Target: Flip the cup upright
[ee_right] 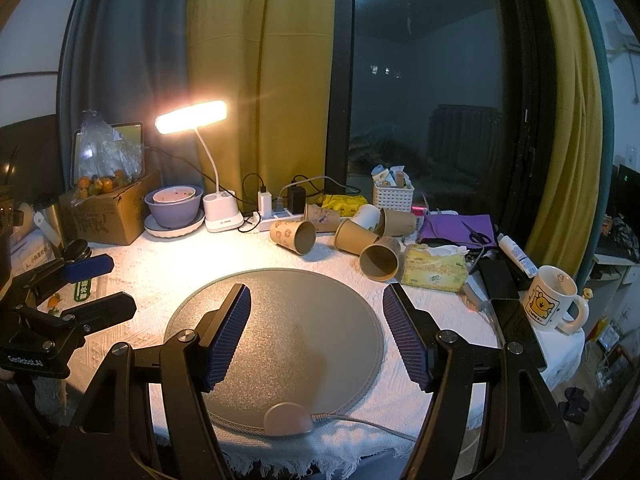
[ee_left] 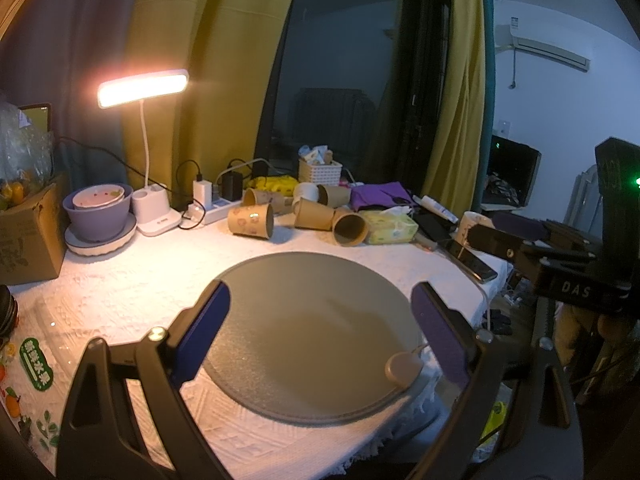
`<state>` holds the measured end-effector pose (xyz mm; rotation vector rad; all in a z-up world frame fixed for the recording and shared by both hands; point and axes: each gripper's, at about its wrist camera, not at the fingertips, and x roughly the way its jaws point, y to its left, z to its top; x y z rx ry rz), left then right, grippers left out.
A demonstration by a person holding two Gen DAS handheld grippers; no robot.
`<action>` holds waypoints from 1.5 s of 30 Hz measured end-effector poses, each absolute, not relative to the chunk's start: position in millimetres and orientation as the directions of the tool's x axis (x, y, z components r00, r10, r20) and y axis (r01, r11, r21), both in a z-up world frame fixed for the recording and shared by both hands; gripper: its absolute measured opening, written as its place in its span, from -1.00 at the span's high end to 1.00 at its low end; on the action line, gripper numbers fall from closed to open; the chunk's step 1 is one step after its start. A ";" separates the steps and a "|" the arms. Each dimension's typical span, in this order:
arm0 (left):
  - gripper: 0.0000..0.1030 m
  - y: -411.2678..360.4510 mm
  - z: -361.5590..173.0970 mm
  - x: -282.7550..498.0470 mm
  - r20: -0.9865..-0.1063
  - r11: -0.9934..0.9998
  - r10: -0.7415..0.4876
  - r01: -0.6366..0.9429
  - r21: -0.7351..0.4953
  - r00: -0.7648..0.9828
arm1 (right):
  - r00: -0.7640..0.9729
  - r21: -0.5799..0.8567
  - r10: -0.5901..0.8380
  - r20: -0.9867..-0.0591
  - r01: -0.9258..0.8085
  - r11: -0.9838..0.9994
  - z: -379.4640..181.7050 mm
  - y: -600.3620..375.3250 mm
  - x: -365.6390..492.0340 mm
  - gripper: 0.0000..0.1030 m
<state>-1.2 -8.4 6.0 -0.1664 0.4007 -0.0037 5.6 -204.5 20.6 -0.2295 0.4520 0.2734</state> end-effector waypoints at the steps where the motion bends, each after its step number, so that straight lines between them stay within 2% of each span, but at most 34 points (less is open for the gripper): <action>1: -0.80 -8.5 6.0 -1.6 -0.387 0.986 -0.034 -0.031 -0.162 0.922 | 0.864 -0.157 0.208 -0.458 -0.309 0.938 20.6 -204.4 5.7 -0.39; 20: -0.80 -9.0 4.3 23.2 -0.409 0.988 -0.039 -0.025 -0.150 0.911 | 0.856 -0.161 0.208 -0.473 -0.316 0.935 19.4 -208.5 24.9 -0.39; 45: -0.80 -22.5 -25.7 237.3 -0.629 0.985 -0.132 0.028 -0.172 0.766 | 0.812 -0.072 0.159 -0.562 -0.240 0.968 -15.8 -288.4 180.3 -0.39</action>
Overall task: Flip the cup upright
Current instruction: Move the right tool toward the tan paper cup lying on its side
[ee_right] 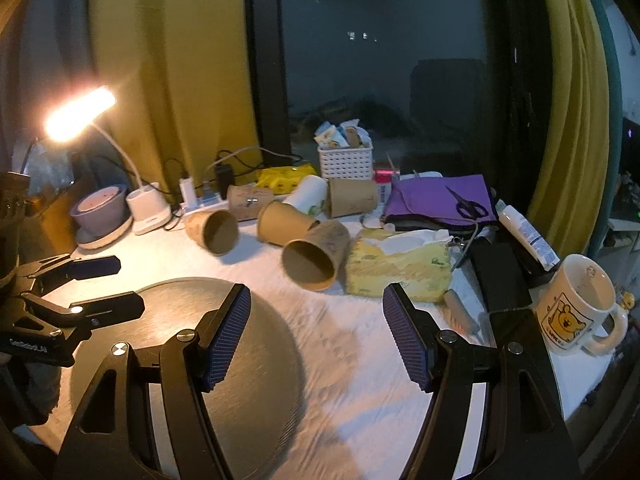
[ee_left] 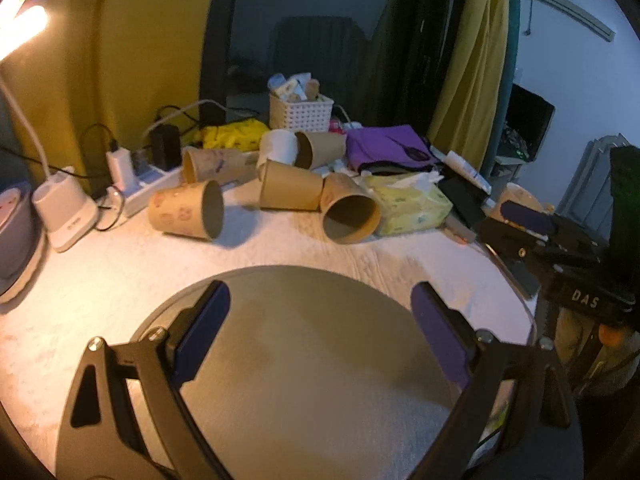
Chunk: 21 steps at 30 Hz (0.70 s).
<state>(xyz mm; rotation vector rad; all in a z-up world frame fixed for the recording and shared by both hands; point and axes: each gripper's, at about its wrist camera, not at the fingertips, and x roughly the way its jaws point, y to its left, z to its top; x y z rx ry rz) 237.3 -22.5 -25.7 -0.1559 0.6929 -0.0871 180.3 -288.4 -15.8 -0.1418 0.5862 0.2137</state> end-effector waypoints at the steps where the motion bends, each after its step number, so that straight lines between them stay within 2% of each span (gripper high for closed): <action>1: -0.80 -23.7 -27.4 246.0 -0.634 0.984 -0.136 0.030 -0.174 0.761 | 0.810 -0.069 0.158 -0.565 -0.237 0.969 -18.1 -292.8 188.7 -0.39; 21: -0.80 -43.4 -54.8 386.8 -0.683 0.966 -0.215 0.052 -0.251 0.698 | 0.775 -0.028 0.172 -0.608 -0.237 0.971 -47.2 -336.7 282.5 -0.39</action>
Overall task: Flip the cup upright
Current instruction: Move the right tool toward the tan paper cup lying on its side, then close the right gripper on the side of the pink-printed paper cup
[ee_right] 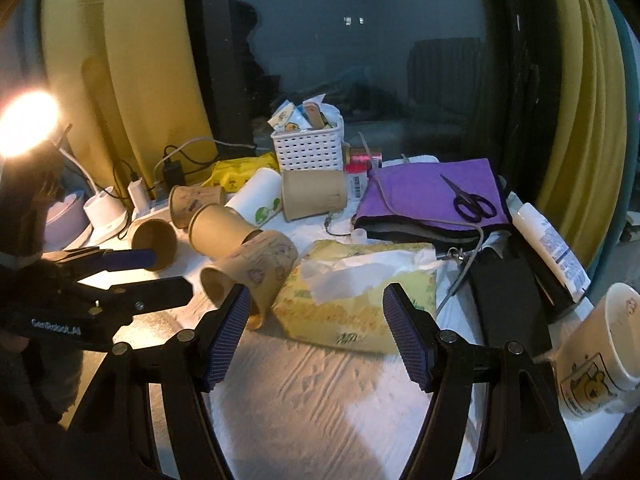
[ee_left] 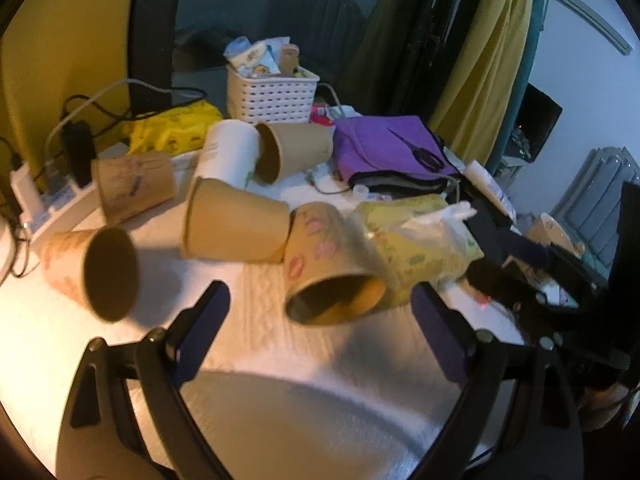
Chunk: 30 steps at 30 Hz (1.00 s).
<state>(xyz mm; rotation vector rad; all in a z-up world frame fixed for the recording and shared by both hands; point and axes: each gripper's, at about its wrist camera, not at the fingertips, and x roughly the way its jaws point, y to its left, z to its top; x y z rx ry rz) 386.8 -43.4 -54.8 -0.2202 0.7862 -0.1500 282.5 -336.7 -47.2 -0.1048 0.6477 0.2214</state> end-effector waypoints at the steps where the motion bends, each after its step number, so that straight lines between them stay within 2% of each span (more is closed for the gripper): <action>1: -0.80 -44.4 -55.8 393.0 -0.685 0.965 -0.218 0.051 -0.255 0.696 | 0.774 -0.025 0.173 -0.609 -0.236 0.971 -47.7 -338.2 285.6 -0.39; 12: -0.80 -47.8 -76.8 440.6 -0.733 0.941 -0.280 0.025 -0.339 0.620 | 0.771 0.012 0.175 -0.612 -0.212 0.977 -47.7 -350.1 301.7 -0.39; 18: -0.78 -51.4 -87.7 446.4 -0.759 0.946 -0.293 0.063 -0.317 0.581 | 0.782 0.022 0.168 -0.600 -0.193 0.981 -46.8 -354.7 297.7 -0.39; 19: -0.64 -52.1 -89.1 446.4 -0.765 0.944 -0.302 0.068 -0.322 0.569 | 0.783 0.027 0.167 -0.599 -0.189 0.982 -47.0 -355.5 295.9 -0.39; 21: -0.49 -51.5 -92.5 446.2 -0.775 0.938 -0.325 0.080 -0.338 0.542 | 0.784 0.033 0.167 -0.598 -0.184 0.982 -46.8 -355.4 293.5 -0.39; 30: -0.44 -43.1 -82.7 422.7 -0.758 0.929 -0.351 0.106 -0.353 0.551 | 0.795 0.018 0.156 -0.587 -0.180 0.984 -35.8 -347.3 269.6 -0.39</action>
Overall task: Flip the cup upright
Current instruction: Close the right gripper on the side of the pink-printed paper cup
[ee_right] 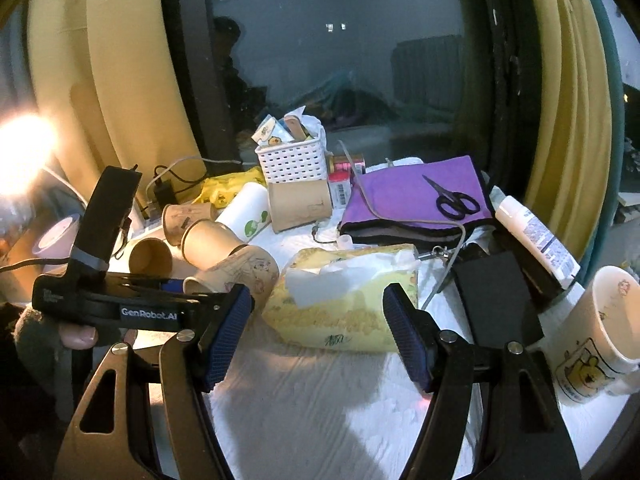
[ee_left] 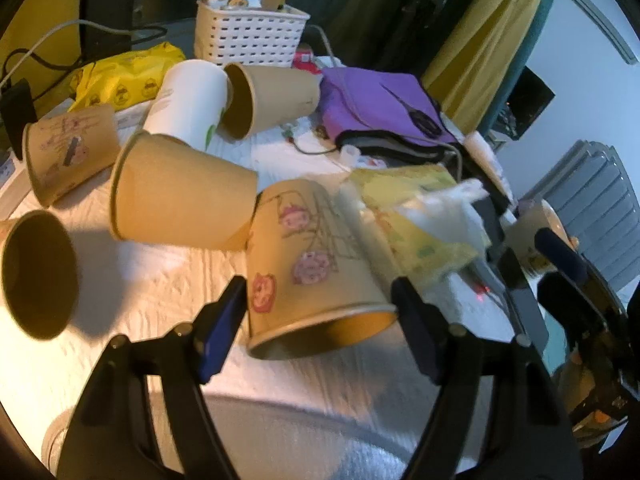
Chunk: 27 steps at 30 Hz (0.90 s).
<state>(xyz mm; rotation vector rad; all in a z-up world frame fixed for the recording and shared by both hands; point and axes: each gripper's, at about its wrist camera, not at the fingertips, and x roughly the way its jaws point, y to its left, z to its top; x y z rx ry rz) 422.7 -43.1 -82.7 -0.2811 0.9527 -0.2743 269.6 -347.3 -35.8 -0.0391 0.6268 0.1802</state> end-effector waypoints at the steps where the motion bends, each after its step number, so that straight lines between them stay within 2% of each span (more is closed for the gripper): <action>1: -0.44 -42.7 -80.5 418.3 -0.755 0.928 -0.355 0.113 -0.354 0.551 | 0.796 0.016 0.155 -0.585 -0.179 0.984 -34.2 -346.3 265.8 -0.39; 17: -0.44 -15.9 -45.9 276.4 -0.710 0.913 -0.402 0.192 -0.360 0.578 | 0.800 -0.009 0.148 -0.581 -0.189 0.982 -18.2 -298.7 182.0 -0.39; 27: -0.44 -22.9 -51.6 192.9 -0.730 0.914 -0.398 0.313 -0.260 0.556 | 0.772 -0.022 0.141 -0.619 -0.197 0.980 -32.9 -263.0 130.9 -0.39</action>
